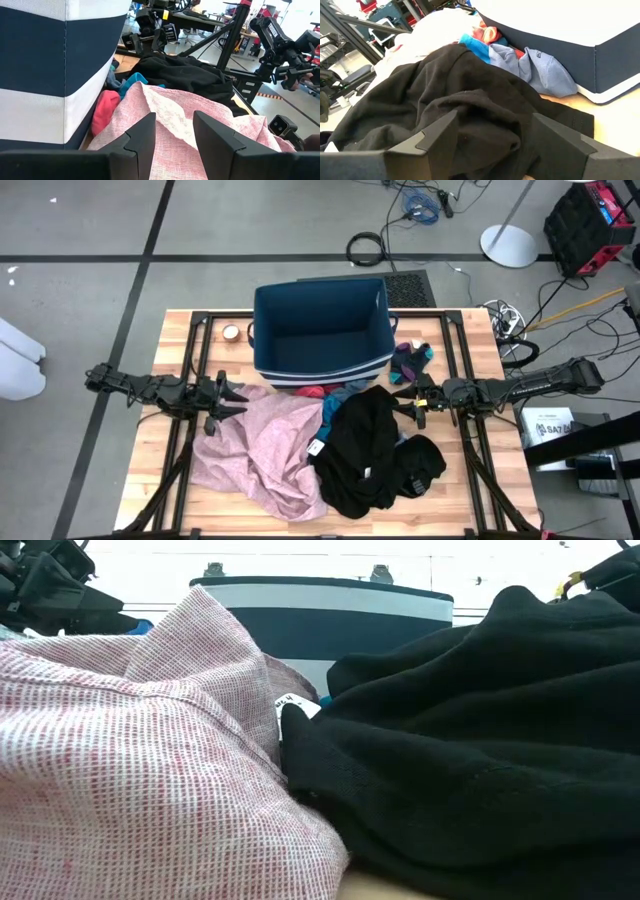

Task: Sort clothes
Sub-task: Put the pink sock into the blue laundry bin

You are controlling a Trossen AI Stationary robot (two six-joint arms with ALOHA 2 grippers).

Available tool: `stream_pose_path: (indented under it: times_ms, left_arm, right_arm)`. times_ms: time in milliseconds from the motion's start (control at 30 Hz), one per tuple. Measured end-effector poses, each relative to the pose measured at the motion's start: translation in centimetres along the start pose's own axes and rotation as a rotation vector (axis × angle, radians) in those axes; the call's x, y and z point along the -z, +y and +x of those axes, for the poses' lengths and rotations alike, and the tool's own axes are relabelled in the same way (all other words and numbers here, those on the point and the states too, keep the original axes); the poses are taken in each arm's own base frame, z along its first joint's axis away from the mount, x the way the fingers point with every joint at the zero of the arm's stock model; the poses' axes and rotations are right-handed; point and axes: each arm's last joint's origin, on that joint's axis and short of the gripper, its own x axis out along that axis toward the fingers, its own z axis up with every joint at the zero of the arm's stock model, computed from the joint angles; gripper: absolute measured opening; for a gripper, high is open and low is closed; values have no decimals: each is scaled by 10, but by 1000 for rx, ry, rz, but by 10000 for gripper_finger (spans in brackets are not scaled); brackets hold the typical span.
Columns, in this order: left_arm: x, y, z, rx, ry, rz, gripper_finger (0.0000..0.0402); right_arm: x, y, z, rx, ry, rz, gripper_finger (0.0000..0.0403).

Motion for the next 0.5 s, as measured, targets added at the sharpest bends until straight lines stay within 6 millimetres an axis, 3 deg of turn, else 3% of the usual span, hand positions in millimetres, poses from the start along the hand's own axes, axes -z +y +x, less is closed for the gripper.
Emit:
stream_pose_path:
  times_ms: [267, 500]
  left_arm:
    - [-5, 0, 0, -20, -52, 16, 141]
    - [-22, -3, -3, 4, -230, -23, 141]
  right_arm:
    - [0, 0, 0, 5, -4, 26, 238]
    - [-9, 3, -1, 25, -130, 37, 238]
